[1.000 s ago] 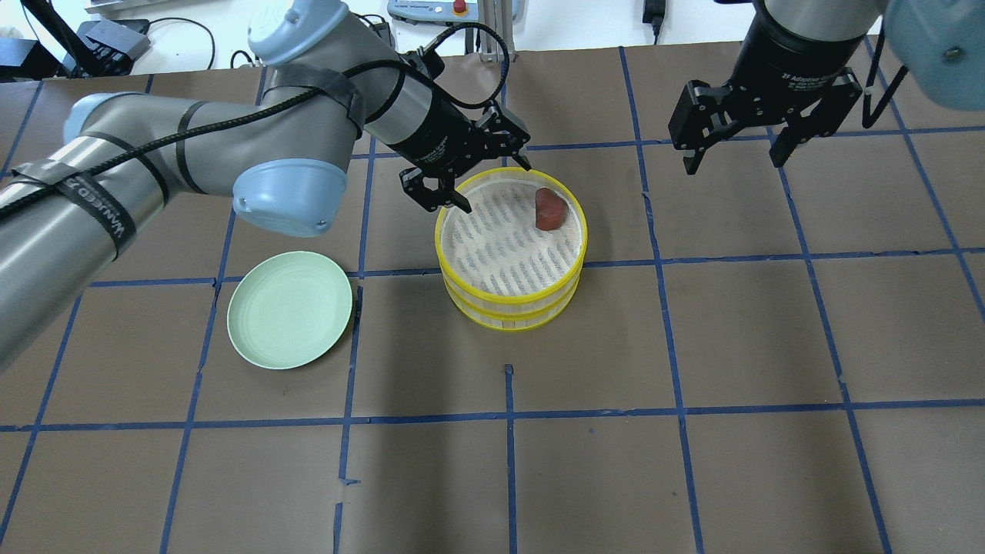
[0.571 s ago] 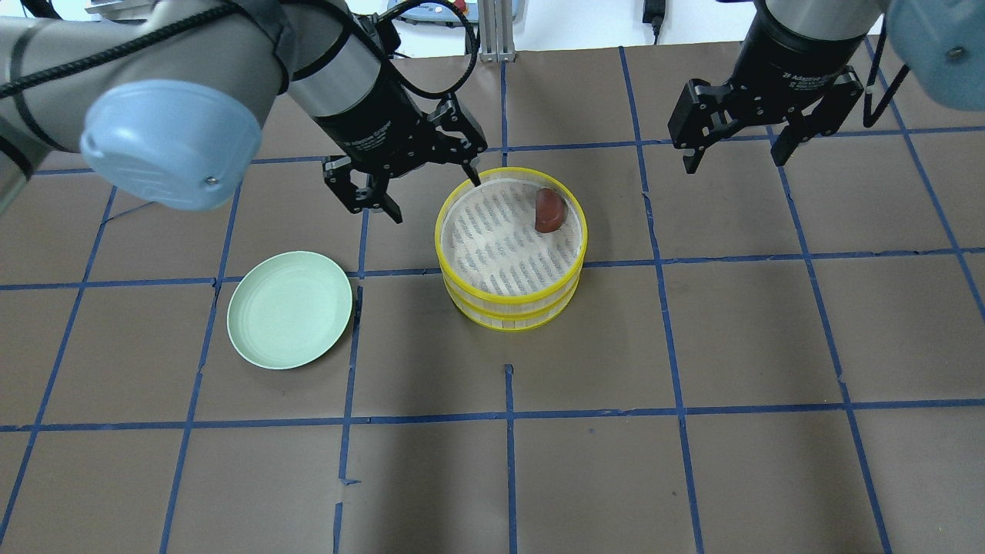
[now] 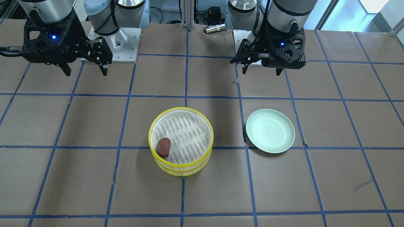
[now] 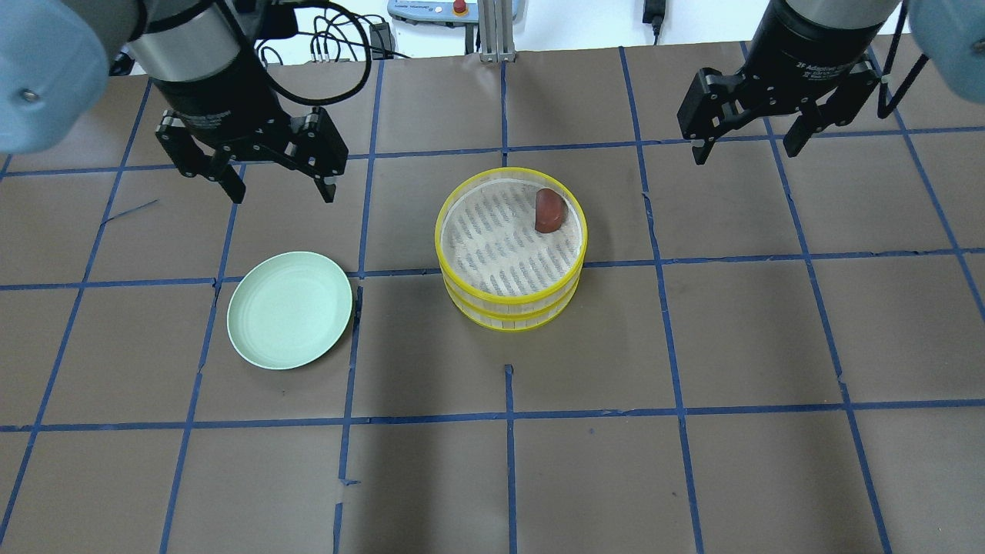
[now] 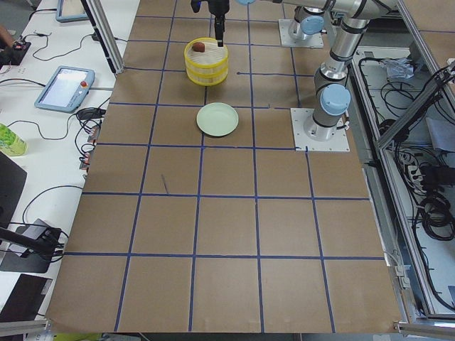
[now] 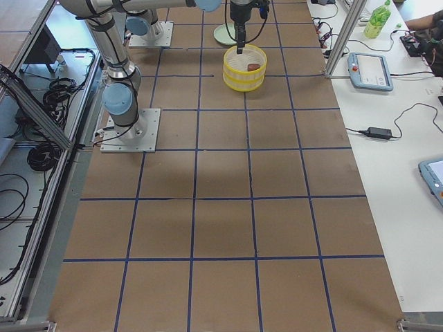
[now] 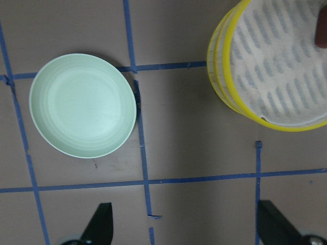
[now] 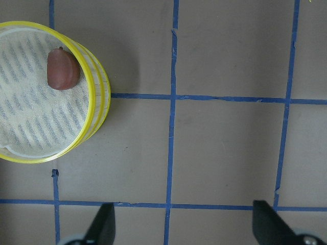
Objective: Stack buns with steamer
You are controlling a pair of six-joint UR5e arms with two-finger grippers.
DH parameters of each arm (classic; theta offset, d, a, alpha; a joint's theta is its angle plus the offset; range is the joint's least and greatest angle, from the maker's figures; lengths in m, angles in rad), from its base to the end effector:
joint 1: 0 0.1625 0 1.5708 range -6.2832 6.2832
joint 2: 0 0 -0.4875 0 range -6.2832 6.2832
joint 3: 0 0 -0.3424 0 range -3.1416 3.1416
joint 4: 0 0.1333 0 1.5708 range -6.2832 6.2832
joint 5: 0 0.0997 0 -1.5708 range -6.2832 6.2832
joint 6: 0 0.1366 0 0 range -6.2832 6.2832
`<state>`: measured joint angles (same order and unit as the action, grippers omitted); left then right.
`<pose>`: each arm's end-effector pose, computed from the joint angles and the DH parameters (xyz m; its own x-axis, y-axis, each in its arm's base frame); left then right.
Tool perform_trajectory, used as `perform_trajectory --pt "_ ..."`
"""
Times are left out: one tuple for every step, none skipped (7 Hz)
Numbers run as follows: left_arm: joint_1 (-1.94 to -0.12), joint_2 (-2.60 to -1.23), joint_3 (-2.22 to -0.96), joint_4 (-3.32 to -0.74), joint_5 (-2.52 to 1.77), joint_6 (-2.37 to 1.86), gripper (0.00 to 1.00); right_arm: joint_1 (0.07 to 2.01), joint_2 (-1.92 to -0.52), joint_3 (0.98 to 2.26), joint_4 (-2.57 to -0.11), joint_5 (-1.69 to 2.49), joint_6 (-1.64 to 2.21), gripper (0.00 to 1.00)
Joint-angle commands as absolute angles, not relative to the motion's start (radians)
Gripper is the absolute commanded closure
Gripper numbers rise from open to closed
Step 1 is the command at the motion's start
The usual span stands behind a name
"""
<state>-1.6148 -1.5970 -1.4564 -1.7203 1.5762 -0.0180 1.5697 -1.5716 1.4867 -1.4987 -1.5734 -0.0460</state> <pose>-0.1520 -0.4387 0.5375 -0.9996 0.0264 -0.0065 0.0259 0.9978 0.0612 0.1325 -0.4424 0.5437 -0.9990 -0.0448 0.0032 -0.0449 0.9989 -0.0127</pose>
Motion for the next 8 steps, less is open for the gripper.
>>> perform_trajectory --pt "-1.585 -1.588 -1.456 -1.672 1.571 -0.006 0.00 1.572 -1.572 1.489 -1.499 -1.569 -0.046 0.06" --pt "-1.585 -1.588 -1.466 -1.636 1.566 -0.006 0.00 1.572 -1.572 1.489 -1.499 -1.571 -0.046 0.06" --pt "-1.585 -1.588 -1.471 -1.634 1.566 -0.006 0.00 1.571 -1.572 1.489 -1.499 -1.572 -0.046 0.06" --pt "-1.585 -1.586 -1.471 -1.634 1.568 -0.003 0.00 1.574 -1.572 1.491 -1.499 -1.568 -0.046 0.06" --pt "-1.588 -1.586 -1.471 -1.635 1.568 -0.003 0.00 1.575 -1.572 1.491 -1.500 -1.565 -0.046 0.06" --pt "-1.588 -1.586 -1.471 -1.635 1.568 -0.003 0.00 1.575 -1.572 1.490 -1.500 -1.563 -0.046 0.06" --pt "-1.589 -1.586 -1.471 -1.638 1.568 -0.003 0.00 1.572 -1.572 1.493 -1.499 -1.565 -0.046 0.06" --pt "-1.589 -1.586 -1.471 -1.640 1.568 -0.003 0.00 1.575 -1.572 1.493 -1.499 -1.563 -0.045 0.06"
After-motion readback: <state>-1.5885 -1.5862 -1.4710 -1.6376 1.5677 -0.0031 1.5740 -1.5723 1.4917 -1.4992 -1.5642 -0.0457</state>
